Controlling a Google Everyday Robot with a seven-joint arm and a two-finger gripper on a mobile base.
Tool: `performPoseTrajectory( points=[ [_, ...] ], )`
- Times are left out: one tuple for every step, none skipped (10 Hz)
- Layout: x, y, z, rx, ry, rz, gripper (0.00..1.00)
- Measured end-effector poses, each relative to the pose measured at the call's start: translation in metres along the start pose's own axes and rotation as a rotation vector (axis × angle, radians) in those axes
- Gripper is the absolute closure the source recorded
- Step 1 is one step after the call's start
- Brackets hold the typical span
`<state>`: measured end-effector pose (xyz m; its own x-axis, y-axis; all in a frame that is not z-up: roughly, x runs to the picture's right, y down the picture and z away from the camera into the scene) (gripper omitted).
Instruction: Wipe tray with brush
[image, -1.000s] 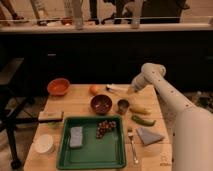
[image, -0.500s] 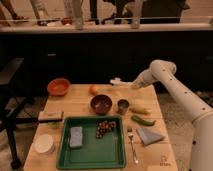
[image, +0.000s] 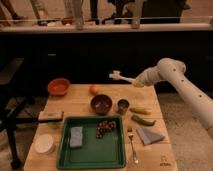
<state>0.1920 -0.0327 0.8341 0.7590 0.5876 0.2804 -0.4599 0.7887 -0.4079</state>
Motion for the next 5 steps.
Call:
performPoseTrajectory(
  points=[
    [-0.003, 0.009, -0.011, -0.005, -0.011, -0.033, 1.00],
    [-0.005, 0.017, -0.020, -0.012, -0.018, -0.061, 1.00],
    [-0.008, 0.027, -0.028, -0.025, -0.022, -0.094, 1.00],
    [-0.011, 0.039, -0.035, -0.040, -0.024, -0.127, 1.00],
    [-0.012, 0.051, -0.042, -0.053, -0.023, -0.155, 1.00]
  ],
)
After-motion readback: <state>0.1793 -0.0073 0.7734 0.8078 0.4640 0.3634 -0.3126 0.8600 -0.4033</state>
